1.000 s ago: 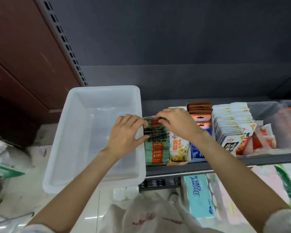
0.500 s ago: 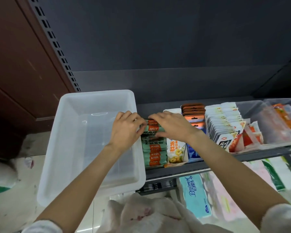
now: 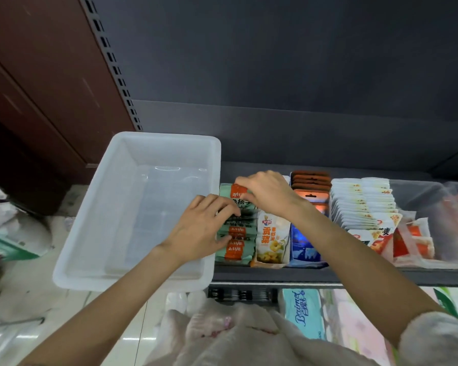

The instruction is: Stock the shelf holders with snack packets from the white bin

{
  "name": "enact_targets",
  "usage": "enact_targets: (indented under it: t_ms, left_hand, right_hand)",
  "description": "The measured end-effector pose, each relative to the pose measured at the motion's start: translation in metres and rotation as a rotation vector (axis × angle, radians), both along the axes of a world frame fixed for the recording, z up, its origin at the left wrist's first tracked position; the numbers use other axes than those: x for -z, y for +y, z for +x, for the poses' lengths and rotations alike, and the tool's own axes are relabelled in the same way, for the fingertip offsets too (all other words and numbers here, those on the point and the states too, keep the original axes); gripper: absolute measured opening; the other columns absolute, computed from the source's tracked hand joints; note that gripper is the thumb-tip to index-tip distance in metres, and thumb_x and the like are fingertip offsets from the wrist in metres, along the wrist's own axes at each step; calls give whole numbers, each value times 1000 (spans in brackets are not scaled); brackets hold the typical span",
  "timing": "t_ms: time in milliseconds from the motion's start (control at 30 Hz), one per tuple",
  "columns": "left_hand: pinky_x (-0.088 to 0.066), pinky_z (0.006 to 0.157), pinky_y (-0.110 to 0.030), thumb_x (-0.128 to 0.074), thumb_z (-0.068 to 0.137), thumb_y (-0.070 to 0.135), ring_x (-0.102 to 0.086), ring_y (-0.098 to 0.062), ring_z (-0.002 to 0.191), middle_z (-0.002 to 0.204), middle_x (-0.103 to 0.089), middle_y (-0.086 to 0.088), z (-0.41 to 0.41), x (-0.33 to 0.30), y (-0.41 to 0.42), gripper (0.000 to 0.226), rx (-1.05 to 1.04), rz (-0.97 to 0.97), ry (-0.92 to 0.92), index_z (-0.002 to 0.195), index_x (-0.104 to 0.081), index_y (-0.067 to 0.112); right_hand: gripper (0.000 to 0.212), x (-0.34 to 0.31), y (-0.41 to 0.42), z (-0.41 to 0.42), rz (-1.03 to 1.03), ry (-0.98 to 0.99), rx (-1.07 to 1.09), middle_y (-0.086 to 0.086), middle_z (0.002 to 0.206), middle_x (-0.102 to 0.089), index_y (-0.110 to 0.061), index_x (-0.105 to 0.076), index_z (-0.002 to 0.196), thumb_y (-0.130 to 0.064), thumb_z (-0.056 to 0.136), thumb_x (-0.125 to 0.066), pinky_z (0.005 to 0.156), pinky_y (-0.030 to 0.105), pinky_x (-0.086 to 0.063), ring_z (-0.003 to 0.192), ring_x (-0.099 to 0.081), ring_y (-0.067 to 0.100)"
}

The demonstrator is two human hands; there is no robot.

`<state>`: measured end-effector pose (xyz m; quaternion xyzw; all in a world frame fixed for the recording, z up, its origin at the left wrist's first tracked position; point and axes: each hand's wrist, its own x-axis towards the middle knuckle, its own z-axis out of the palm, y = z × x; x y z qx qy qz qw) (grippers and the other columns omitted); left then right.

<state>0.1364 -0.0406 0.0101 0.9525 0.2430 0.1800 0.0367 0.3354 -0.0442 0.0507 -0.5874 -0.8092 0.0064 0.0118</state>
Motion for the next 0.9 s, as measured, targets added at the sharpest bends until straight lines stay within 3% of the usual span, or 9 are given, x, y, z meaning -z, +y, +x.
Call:
enact_targets:
  t_ms: [100,167,300,367,433,567,667,800,900]
  left_hand:
    - [-39,84,-27,-73,64,23,-58,-16,97,110,-63,2,8,1,-2,55,-16,4,41,115,-53,19]
    - [-47,74,-28,-77,64,18,-64,-17,81,98,-68,0,14,1,-1,54,-58,-6,31,114,-58,16]
    - [-49,54,-24,-82,67,14,-63,-17,55,72,-70,5,21,-2,5,23,-143,-78,-44,87,-71,21]
    - [-48,54,-24,-80,71,14,-66,-20,57,73,-72,5,24,-5,9,17,-225,-141,-89,85,-73,22]
    - [-47,58,-25,-78,73,12,-67,-21,62,78,-73,4,27,-5,12,17,-271,-181,-136,87,-74,21]
    - [-48,62,-26,-78,73,15,-67,-19,69,85,-72,3,24,-4,15,20,-291,-238,-181,91,-70,19]
    - [-47,66,-29,-77,72,19,-59,-19,78,88,-64,1,18,-5,8,26,-218,-76,-217,93,-61,16]
    - [-32,82,-28,-73,67,51,-53,-17,92,96,-61,4,3,-2,-12,47,17,26,15,100,-60,20]
    - [-29,85,-32,-73,54,63,-56,-18,93,99,-60,3,5,9,-27,69,-1,48,293,104,-59,18]
  right_hand:
    - [18,0,1,2,-43,24,-5,3,87,-67,-17,-56,106,-29,93,-56,68,31,-40,84,-63,24]
    - [17,-1,3,3,-68,53,6,4,88,-67,-17,-58,104,-30,93,-56,69,31,-42,85,-63,25]
    - [37,-11,-2,10,-204,178,44,2,99,-70,-24,-61,117,-44,100,-36,83,35,-44,94,-63,22]
    - [48,-14,-8,15,-322,248,48,1,106,-69,-29,-53,130,-55,97,-31,85,35,-46,97,-62,20]
    - [59,-9,-15,16,-328,188,-4,-3,112,-66,-28,-44,135,-64,89,-41,76,32,-47,95,-61,18]
    - [62,9,-18,0,-74,-72,1,5,112,-62,-14,-40,127,-56,84,-57,70,34,-44,96,-60,24]
    - [55,12,-13,-4,11,-112,0,6,111,-62,-13,-39,125,-50,88,-56,68,35,-45,95,-62,26]
    - [55,7,-7,3,-37,-67,-13,4,116,-61,-14,-40,131,-44,88,-59,73,36,-47,100,-61,25]
    - [54,4,-1,4,-53,-67,-38,2,117,-61,-17,-44,131,-43,87,-61,76,34,-46,103,-60,22]
